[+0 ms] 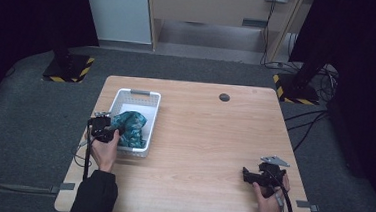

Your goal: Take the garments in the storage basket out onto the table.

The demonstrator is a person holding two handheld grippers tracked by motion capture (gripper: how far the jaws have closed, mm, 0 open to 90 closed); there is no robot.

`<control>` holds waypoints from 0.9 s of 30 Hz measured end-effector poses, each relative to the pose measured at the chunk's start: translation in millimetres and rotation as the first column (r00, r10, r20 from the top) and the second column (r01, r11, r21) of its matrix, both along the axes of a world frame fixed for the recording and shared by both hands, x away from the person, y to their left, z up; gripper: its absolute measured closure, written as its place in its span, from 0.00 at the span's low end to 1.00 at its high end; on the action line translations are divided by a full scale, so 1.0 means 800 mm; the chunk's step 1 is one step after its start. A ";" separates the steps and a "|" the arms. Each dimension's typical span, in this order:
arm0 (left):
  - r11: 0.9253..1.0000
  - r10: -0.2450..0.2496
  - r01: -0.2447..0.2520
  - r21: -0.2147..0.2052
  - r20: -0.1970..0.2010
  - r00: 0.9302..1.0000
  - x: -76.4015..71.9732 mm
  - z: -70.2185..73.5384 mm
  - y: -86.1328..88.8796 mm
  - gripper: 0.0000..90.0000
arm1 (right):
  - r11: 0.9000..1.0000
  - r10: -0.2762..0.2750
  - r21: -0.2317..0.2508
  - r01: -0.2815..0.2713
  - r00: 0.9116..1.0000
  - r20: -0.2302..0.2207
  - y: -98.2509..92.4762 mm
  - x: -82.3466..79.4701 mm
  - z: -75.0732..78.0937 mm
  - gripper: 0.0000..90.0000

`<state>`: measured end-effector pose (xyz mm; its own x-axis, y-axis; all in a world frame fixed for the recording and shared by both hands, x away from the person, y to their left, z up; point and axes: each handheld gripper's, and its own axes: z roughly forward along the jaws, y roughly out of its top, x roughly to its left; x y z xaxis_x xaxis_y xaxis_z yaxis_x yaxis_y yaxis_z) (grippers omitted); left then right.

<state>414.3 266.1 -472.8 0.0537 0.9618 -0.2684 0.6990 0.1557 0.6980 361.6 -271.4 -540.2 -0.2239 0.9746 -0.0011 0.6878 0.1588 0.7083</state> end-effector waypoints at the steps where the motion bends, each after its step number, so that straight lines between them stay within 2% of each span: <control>1: 1.000 -0.001 0.001 -0.003 0.004 1.000 -0.001 0.001 0.001 0.81 | 1.000 0.000 0.000 0.000 1.000 0.000 0.000 0.000 0.000 0.01; 10: 1.000 0.001 0.000 -0.028 0.060 0.998 -0.011 0.015 0.003 0.81 | 1.000 0.000 0.000 0.000 1.000 0.000 0.000 0.000 0.000 0.01; 16: 1.000 -0.013 0.016 -0.026 0.103 0.995 -0.018 0.031 -0.001 0.81 | 1.000 0.000 0.000 0.000 1.000 0.000 0.000 0.000 0.000 0.01; 18: 0.999 -0.024 0.028 -0.029 0.131 0.991 -0.022 0.040 -0.005 0.81 | 1.000 0.000 0.000 0.000 1.000 0.000 0.000 0.000 0.000 0.01; 21: 0.999 -0.031 0.036 -0.030 0.151 0.988 -0.025 0.048 -0.008 0.82 | 1.000 0.000 0.000 0.000 1.000 0.000 0.000 0.000 0.000 0.01; 23: 0.998 -0.044 0.051 -0.038 0.184 0.982 -0.030 0.060 -0.012 0.82 | 1.000 0.000 0.000 0.000 1.000 0.000 0.000 0.000 0.000 0.01; 24: 0.998 -0.044 0.051 -0.038 0.184 0.982 -0.030 0.060 -0.012 0.82 | 1.000 0.000 0.000 0.000 1.000 0.000 0.000 0.000 0.000 0.01; 27: 0.997 -0.059 0.068 -0.037 0.214 0.975 -0.036 0.073 -0.019 0.82 | 1.000 0.000 0.000 0.000 1.000 0.000 0.000 0.000 0.000 0.01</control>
